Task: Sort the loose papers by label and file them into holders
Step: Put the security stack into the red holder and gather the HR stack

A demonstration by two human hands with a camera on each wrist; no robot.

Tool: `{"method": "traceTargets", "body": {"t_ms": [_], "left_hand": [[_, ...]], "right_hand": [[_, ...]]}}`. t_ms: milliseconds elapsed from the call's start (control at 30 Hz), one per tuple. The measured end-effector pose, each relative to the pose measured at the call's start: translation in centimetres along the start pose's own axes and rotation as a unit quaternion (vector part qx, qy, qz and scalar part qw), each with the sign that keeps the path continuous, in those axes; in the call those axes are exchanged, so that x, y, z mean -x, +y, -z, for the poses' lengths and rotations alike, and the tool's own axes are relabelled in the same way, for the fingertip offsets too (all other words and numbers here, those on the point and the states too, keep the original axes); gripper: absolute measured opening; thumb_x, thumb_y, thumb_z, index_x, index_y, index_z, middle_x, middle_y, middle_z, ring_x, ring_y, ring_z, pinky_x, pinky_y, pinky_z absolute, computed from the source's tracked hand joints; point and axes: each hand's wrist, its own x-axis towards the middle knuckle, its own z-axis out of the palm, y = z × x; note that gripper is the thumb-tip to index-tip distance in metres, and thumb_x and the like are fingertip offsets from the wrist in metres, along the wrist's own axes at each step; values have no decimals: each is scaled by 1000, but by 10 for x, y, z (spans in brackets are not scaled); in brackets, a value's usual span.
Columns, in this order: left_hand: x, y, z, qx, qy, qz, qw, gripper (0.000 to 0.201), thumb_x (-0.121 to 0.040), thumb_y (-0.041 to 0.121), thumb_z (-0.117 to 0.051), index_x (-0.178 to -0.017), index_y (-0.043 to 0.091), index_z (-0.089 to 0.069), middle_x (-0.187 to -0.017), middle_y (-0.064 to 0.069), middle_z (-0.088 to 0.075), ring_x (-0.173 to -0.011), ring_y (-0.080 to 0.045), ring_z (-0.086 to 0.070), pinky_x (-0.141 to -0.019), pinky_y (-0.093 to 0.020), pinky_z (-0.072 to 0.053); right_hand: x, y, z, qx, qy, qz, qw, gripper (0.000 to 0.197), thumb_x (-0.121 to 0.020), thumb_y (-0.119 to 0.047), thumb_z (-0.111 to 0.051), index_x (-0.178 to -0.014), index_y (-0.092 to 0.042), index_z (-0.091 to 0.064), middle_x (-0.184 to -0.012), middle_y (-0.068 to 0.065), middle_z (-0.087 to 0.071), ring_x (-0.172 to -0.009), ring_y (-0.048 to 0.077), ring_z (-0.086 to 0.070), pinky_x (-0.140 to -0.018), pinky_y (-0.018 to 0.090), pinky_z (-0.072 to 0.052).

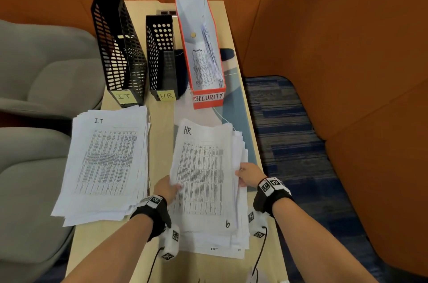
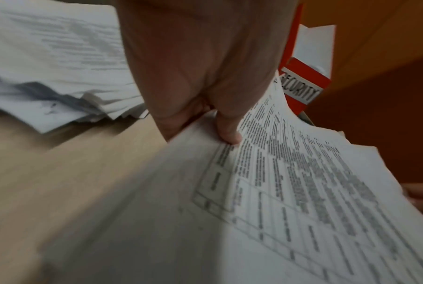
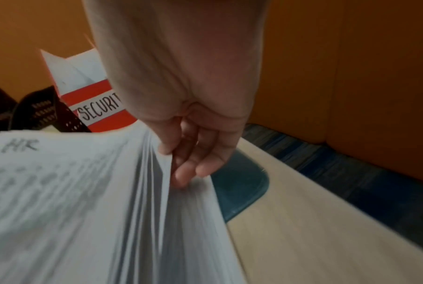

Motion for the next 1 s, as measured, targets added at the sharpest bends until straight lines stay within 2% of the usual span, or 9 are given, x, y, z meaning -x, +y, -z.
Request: {"method": "traceTargets", "body": {"t_ms": [167,300,367,433,533,633,733,833,1000], "left_hand": [[3,11,-4,-50,-33,-27,998,37,-95,19,-54,-123,-4,-52,-123,-19,-59,-117,-33,-54,-98,-36,-41],[-3,11,-4,-94,-42,-28,994,33,-94,24,-54,-117,1,-54,-116,-15,-61,-111,-31,-56,-92,-34,-43],[-6,11,-2,-119,-38,-31,992,16,-96,21,-51,-99,5,-54,-103,-12,-61,-99,-27,-58,-88,-32,-44],[-6,13,-3,-125,-28,-27,991,13,-96,18,-50,-101,6,-55,-105,-13,-61,-97,-25,-57,-91,-34,-45],[-1,20,-12,-41,-6,8,999,45,-88,18,-64,-124,-1,-44,-119,-15,-57,-112,-33,-56,-90,-34,-44],[-3,29,-21,43,22,41,998,73,-78,25,-75,-131,-3,-34,-127,-18,-53,-115,-35,-54,-97,-42,-47],[-11,30,-29,-7,8,76,997,79,-78,35,-73,-136,-2,-33,-134,-22,-47,-120,-38,-50,-101,-47,-45],[-3,36,-31,-85,10,107,991,79,-83,40,-64,-142,2,-27,-142,-20,-35,-125,-38,-44,-104,-44,-41],[-1,32,-34,-23,-2,140,990,77,-77,36,-74,-133,-4,-39,-129,-20,-53,-111,-34,-57,-91,-37,-50]], "right_hand": [[-5,-5,11,74,113,-12,991,32,-97,-9,-41,-66,-16,-41,-102,17,-61,-91,27,-56,-78,27,-41],[-11,-19,15,108,107,-35,988,24,-96,-10,-41,-107,1,-59,-116,18,-62,-106,34,-59,-83,32,-45],[-12,-22,21,114,113,-45,986,25,-96,-11,-40,-107,-2,-61,-113,16,-64,-97,32,-60,-76,32,-45],[-16,-24,23,111,115,-59,985,26,-98,-14,-40,-109,-2,-60,-116,15,-63,-98,31,-60,-76,32,-45],[-19,-28,22,72,130,-114,982,39,-100,-25,-41,-130,-2,-46,-137,19,-47,-123,35,-49,-99,39,-41],[-15,-24,6,28,131,-157,978,58,-98,-41,-43,-138,0,-38,-139,20,-44,-125,37,-48,-102,40,-41],[-6,-17,-22,47,74,-182,979,90,-90,-54,-53,-147,2,-14,-152,20,-24,-136,37,-34,-110,45,-36],[2,-10,-44,92,66,-178,978,91,-91,-46,-56,-146,6,-6,-151,20,-16,-139,34,-26,-110,39,-33],[13,-9,-55,80,72,-201,974,100,-82,-43,-69,-148,-6,-4,-149,15,-19,-132,38,-37,-104,44,-40]]}}
